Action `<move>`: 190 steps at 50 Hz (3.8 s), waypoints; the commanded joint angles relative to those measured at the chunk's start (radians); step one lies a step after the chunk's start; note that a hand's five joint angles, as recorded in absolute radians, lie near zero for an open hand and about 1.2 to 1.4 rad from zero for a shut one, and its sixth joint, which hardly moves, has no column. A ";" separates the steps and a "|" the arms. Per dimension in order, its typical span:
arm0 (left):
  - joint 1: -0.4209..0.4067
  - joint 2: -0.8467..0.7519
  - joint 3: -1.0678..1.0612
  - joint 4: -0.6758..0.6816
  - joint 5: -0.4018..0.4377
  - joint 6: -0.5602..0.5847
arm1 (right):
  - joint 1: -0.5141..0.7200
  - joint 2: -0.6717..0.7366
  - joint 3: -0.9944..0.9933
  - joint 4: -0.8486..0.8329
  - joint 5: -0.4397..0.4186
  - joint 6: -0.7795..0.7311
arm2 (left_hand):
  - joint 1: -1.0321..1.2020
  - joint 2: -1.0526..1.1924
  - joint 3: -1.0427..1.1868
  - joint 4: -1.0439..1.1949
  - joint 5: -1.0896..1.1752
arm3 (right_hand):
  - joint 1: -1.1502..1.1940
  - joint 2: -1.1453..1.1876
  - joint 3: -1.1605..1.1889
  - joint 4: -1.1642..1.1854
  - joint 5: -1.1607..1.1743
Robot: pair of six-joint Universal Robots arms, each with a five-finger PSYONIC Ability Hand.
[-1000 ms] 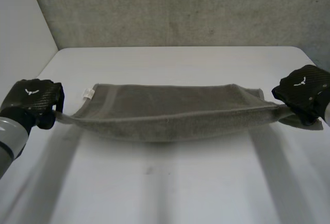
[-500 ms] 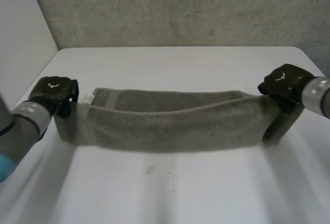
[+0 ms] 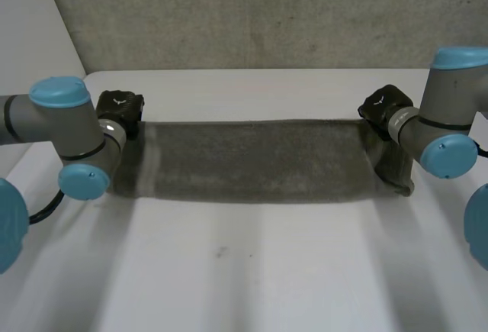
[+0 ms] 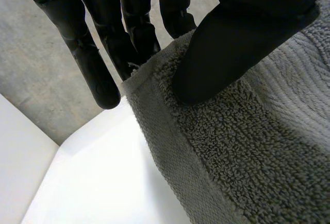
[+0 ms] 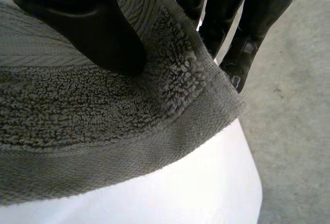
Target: Fold the towel.
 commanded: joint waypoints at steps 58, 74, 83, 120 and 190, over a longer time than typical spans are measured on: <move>-0.058 0.486 -0.644 0.142 0.016 -0.085 | -0.158 -0.572 0.972 -0.311 -0.118 0.376 | -1.035 -1.043 -1.042 -1.043 -1.035 | -0.770 -0.788 -0.778 -0.783 -0.792; -0.063 0.471 -0.660 0.166 0.016 -0.090 | -0.177 -0.459 1.006 -0.449 -0.163 0.377 | -1.035 -1.043 -1.042 -1.043 -1.035 | -0.159 -0.177 -0.168 -0.172 -0.181; -0.063 0.471 -0.672 0.182 0.016 -0.088 | -0.285 -0.430 0.927 -0.480 -0.063 0.350 | -1.035 -1.043 -1.042 -1.043 -1.035 | 0.066 0.048 0.057 0.052 0.043; -0.058 0.486 -0.690 0.183 0.017 -0.088 | 0.529 -0.249 0.341 -0.265 0.144 0.228 | -1.035 -1.043 -1.042 -1.043 -1.035 | 0.066 0.048 0.057 0.052 0.043; -0.427 0.071 -0.147 0.073 0.072 -0.151 | 0.239 -0.491 1.012 -0.420 0.026 0.420 | -0.920 -0.928 -0.927 -0.928 -0.921 | -0.978 -0.996 -0.987 -0.992 -1.001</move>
